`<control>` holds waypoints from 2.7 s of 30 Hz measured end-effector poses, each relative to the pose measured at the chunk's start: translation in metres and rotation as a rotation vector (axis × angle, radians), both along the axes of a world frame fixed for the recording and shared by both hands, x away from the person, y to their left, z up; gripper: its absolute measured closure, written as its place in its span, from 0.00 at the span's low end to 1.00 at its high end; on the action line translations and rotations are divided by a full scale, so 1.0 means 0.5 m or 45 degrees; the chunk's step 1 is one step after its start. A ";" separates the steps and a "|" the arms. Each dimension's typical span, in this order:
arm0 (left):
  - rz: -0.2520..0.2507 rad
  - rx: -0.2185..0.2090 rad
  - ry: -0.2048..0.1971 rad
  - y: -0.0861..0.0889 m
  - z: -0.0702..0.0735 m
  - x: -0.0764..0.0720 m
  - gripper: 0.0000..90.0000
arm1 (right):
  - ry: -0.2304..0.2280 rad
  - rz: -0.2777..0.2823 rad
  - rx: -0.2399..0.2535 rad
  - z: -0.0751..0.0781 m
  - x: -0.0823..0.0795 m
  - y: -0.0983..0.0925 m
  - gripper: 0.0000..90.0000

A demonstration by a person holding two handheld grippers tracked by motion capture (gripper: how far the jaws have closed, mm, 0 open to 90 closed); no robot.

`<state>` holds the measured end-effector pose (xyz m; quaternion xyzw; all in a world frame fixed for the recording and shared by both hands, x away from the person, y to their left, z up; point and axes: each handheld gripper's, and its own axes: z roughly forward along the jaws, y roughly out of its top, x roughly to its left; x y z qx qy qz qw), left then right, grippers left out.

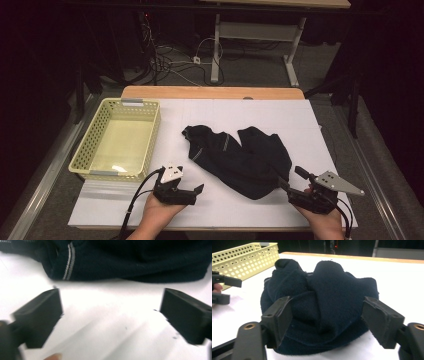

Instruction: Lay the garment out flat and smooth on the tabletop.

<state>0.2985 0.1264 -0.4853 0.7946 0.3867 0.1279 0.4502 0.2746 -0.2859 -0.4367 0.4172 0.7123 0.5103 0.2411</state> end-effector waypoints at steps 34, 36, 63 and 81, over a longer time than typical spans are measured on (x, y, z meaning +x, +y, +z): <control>-0.076 -0.059 -0.097 0.005 -0.006 -0.021 0.00 | 0.151 0.140 -0.238 -0.030 0.092 0.087 0.80; -0.080 -0.059 -0.103 0.005 -0.006 -0.022 0.01 | 0.110 0.162 -0.259 -0.021 0.068 0.090 0.81; -0.078 -0.058 -0.095 0.006 -0.006 -0.021 0.01 | 0.090 0.518 -0.352 -0.086 -0.106 0.221 0.83; -0.069 -0.054 -0.105 0.005 -0.006 -0.023 0.01 | 0.111 0.504 -0.322 -0.091 -0.104 0.220 0.74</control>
